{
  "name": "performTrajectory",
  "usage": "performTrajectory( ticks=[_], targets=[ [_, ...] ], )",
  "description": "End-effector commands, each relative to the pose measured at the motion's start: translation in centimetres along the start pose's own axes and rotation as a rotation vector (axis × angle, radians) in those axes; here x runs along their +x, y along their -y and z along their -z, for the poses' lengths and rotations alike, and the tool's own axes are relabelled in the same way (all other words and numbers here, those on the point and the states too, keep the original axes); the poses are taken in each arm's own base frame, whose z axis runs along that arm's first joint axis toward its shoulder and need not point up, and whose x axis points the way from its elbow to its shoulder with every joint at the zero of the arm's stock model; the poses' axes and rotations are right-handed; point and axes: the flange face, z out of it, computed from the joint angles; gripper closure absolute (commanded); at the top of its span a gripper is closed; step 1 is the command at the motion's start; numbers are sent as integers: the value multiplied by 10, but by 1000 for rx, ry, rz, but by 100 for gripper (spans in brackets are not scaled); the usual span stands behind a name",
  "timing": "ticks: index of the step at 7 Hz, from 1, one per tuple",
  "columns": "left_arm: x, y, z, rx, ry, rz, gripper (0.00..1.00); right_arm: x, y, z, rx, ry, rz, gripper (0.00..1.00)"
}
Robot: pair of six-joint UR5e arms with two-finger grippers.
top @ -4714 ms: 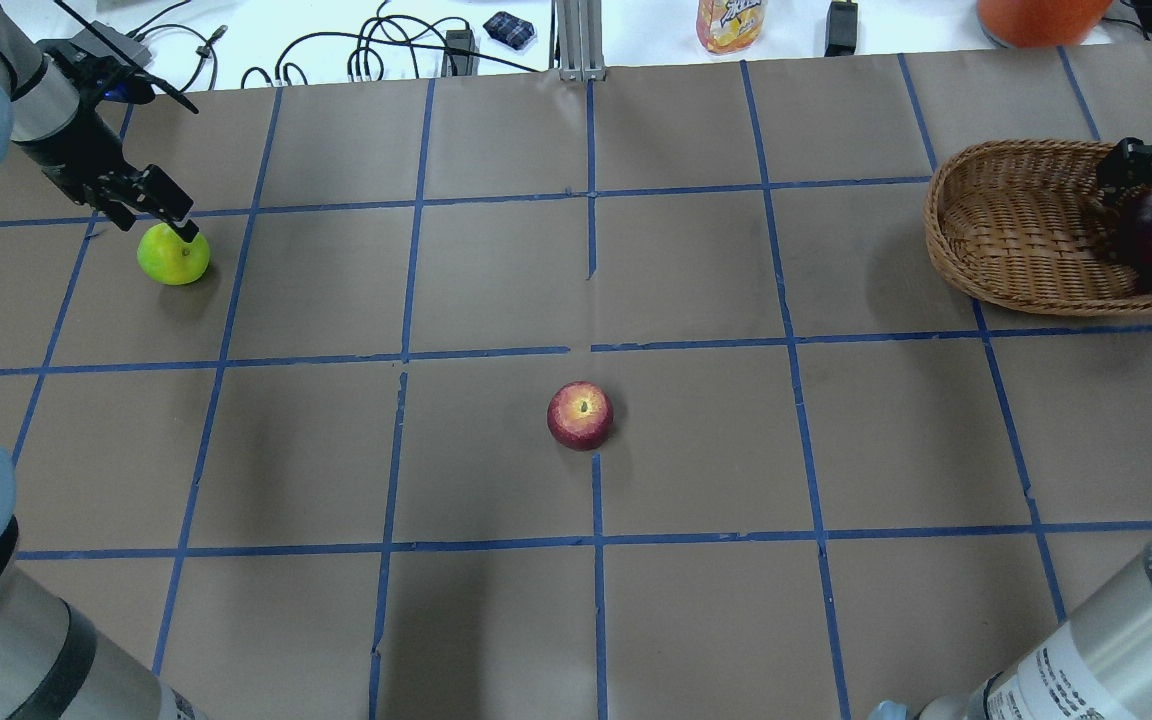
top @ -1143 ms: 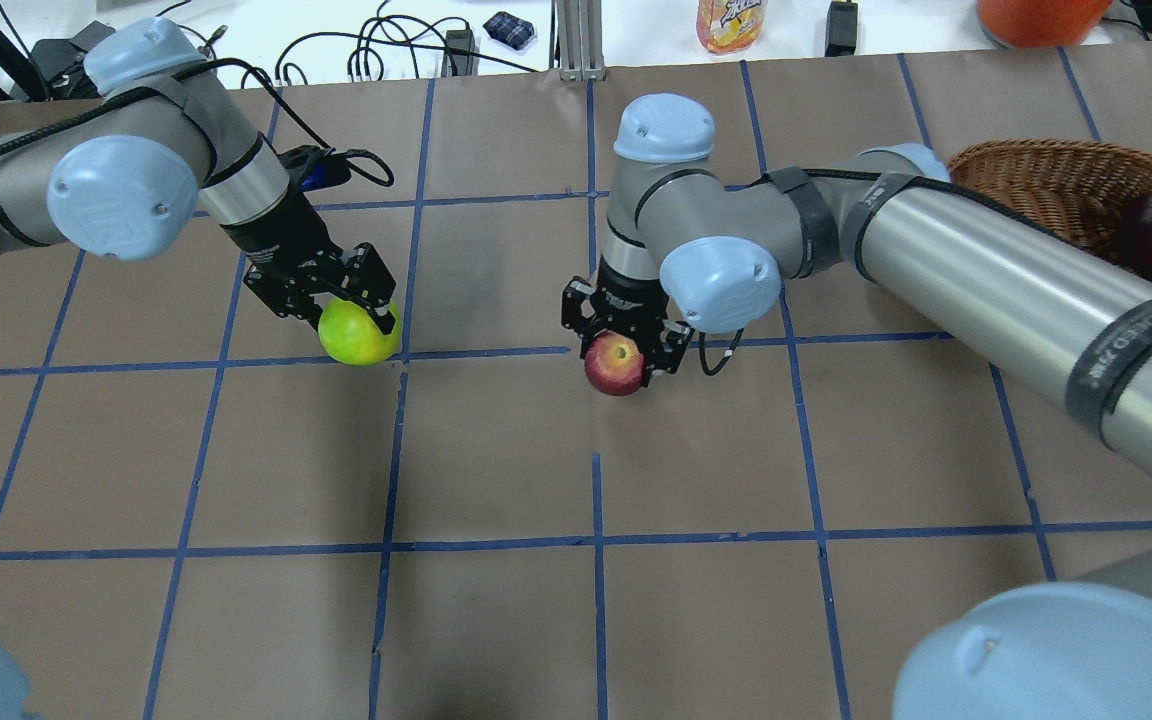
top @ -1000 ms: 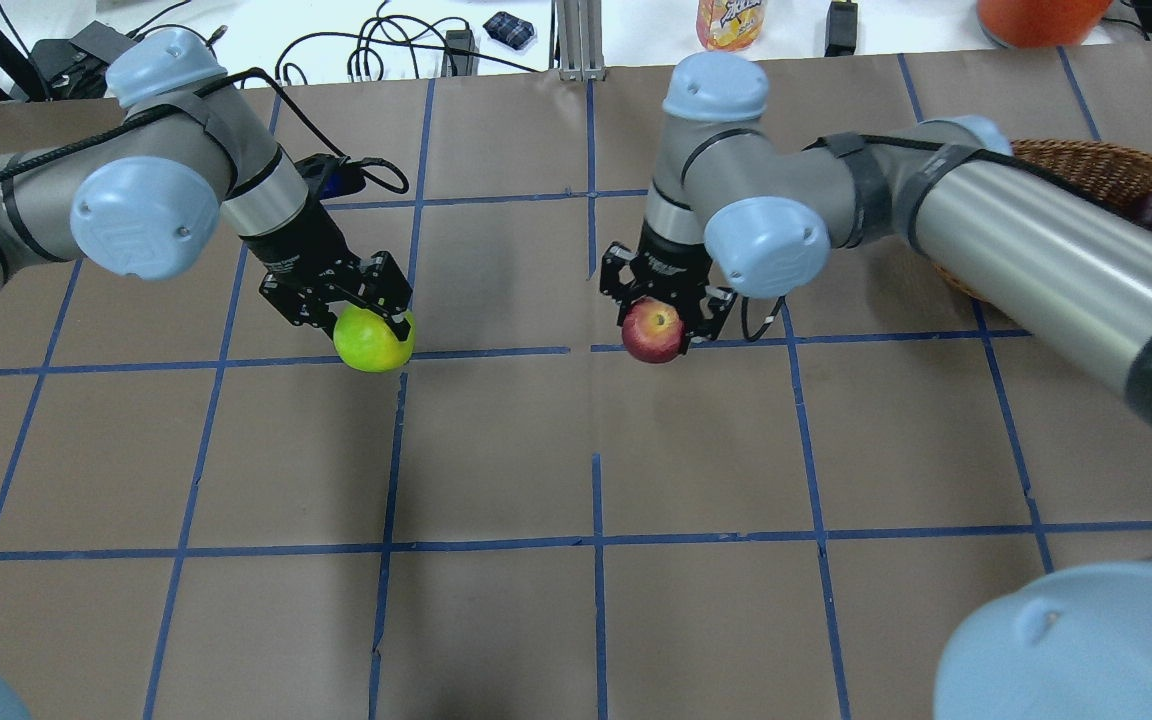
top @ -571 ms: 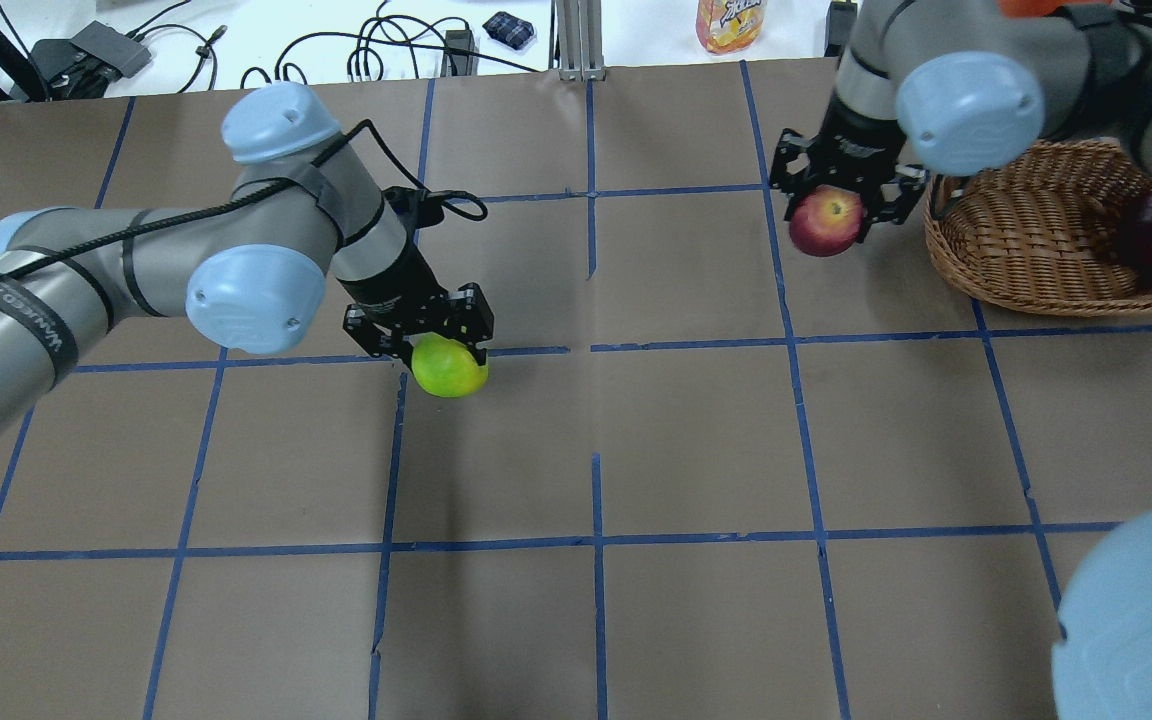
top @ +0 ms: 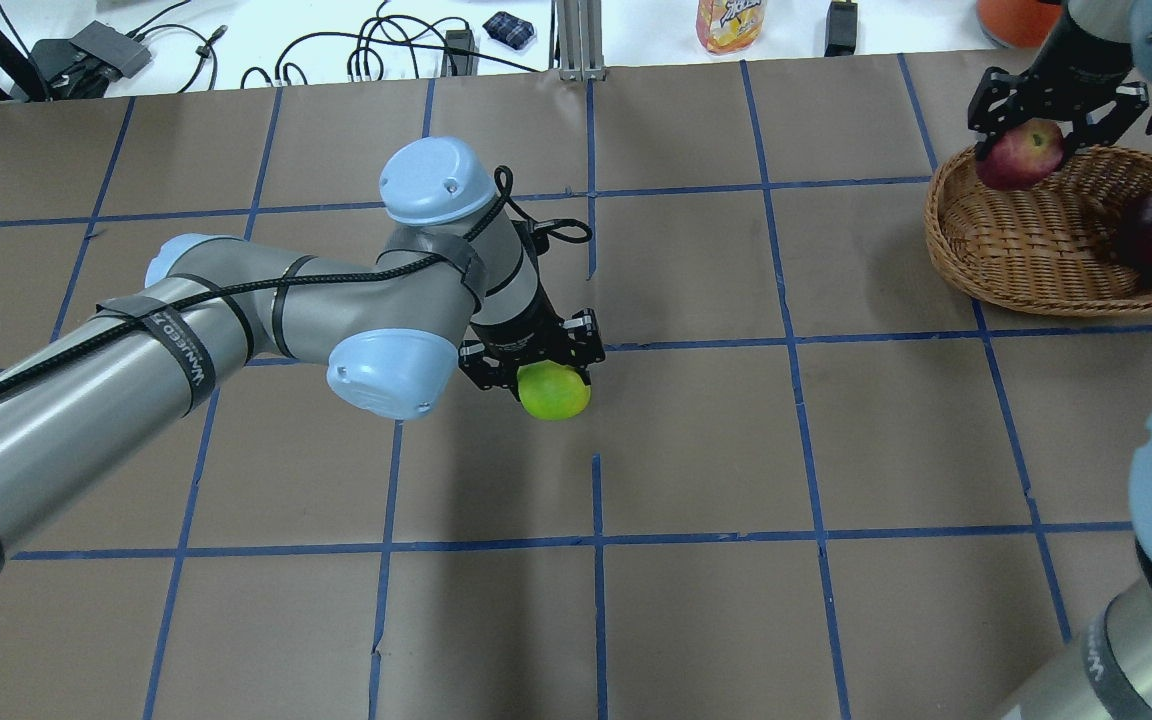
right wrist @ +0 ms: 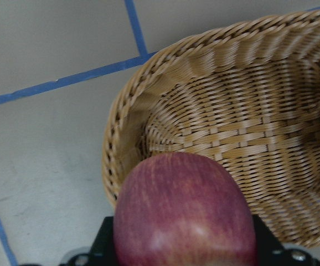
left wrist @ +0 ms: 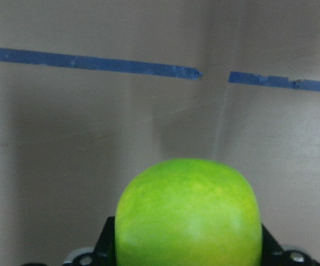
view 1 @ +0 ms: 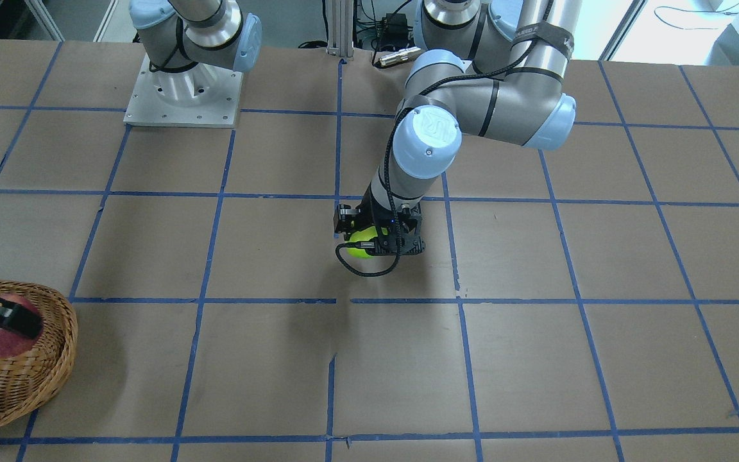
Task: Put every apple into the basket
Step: 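Drop the red apple into the basket while the left sets the green apple mid-table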
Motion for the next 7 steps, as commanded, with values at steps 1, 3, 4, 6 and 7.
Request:
performTrajectory(
  ticks=[1, 3, 4, 6, 7],
  targets=[
    [29, -6, -26, 44, -30, -46, 61, 62, 24, -25, -21, -17, 99, 100],
    [31, -17, -44, 15, -15, -37, 26, 96, 30, -67, -72, 2, 112, 100],
    [35, -16, -43, 56, -44, 21, 0, 108, 41, -89, -51, -3, 126, 100],
    [29, 0, -11, 112, -74, 27, 0, 113, 44, -117, -62, 3, 141, 100],
    [14, 17, 15, 132, -83, 54, 0, 113, 45, -125, -75, 4, 143, 100]
  ],
)
